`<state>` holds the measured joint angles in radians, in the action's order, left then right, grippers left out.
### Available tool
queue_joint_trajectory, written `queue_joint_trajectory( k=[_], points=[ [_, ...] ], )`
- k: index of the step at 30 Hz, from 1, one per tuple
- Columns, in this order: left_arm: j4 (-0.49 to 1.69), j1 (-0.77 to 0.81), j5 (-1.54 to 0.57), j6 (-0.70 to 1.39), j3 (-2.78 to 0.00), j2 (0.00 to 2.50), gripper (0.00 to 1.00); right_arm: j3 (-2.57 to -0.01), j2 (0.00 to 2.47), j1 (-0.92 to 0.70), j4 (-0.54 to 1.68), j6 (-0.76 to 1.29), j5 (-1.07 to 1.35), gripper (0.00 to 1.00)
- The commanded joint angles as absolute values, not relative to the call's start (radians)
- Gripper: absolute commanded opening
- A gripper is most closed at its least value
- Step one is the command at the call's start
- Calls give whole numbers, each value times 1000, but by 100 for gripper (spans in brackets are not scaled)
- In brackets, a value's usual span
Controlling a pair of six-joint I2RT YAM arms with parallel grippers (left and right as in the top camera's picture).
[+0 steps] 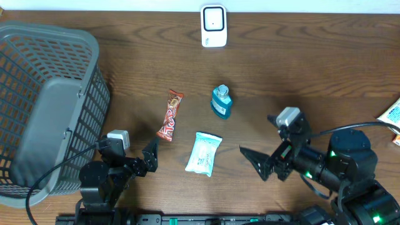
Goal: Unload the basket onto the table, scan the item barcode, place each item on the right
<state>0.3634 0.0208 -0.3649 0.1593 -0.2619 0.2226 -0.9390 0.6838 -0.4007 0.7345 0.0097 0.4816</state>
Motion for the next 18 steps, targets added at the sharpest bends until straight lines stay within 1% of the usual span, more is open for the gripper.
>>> queue_joint_trajectory(
  k=[1,5,9,14,16,18],
  points=[
    [363,23,-374,150,-265,218,99,-947,691,-408,789,33,508,99],
    [366,23,-374,150,-265,218,99,-946,701,-408,834,33,507,99],
    [366,23,-374,150,-265,218,99,-944,726,-408,820,39,492,99],
    [366,23,-374,150,-265,218,99,-950,803,-408,738,227,416,99],
    [366,23,-374,150,-265,218,100,-977,861,-408,718,257,417,99],
    [366,23,-374,150,-265,218,99,-1044,944,-408,743,257,407,99]
  ],
)
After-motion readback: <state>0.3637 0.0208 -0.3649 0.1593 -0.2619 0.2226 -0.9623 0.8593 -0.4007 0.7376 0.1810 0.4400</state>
